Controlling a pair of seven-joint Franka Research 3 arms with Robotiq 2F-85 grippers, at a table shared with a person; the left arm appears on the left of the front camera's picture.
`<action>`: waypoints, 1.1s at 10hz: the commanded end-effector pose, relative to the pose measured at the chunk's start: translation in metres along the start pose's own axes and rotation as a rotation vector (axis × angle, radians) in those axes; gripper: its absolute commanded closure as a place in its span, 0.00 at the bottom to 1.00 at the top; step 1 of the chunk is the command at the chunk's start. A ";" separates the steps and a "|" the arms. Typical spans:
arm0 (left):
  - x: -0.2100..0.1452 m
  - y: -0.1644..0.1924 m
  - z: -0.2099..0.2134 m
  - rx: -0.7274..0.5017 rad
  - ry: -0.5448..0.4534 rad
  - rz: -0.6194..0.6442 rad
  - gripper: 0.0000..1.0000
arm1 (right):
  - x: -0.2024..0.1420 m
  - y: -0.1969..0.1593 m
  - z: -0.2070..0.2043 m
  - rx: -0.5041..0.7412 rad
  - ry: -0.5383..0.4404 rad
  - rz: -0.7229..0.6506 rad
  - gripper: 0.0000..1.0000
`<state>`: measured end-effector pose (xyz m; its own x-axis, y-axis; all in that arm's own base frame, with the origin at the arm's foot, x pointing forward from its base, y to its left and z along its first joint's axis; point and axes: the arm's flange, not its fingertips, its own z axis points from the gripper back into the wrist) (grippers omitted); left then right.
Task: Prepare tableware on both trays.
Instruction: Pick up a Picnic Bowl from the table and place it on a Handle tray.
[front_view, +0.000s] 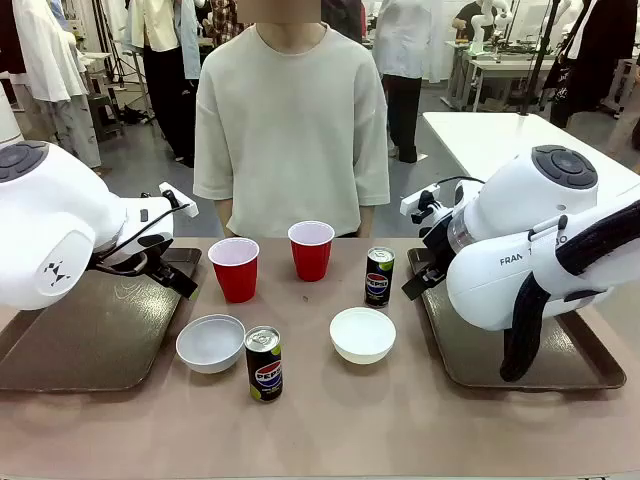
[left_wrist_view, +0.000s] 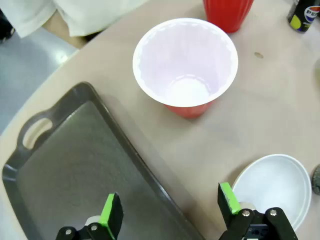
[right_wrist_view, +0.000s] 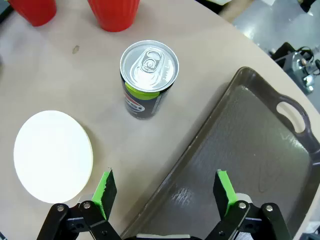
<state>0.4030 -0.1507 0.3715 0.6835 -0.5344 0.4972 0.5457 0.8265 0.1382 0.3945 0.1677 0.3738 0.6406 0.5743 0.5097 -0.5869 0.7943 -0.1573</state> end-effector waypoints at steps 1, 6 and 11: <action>0.000 0.000 0.000 0.000 0.000 0.000 0.00 | 0.000 0.000 0.000 0.000 0.000 0.000 0.00; 0.000 0.000 0.000 0.000 0.000 0.000 0.00 | 0.000 0.000 0.000 0.000 0.000 0.000 0.00; 0.000 0.000 0.000 0.000 0.000 0.000 0.00 | 0.000 0.000 0.000 0.000 0.000 0.000 0.00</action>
<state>0.4029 -0.1510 0.3715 0.6832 -0.5349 0.4971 0.5462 0.8262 0.1383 0.3946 0.1676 0.3738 0.6407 0.5742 0.5097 -0.5866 0.7944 -0.1575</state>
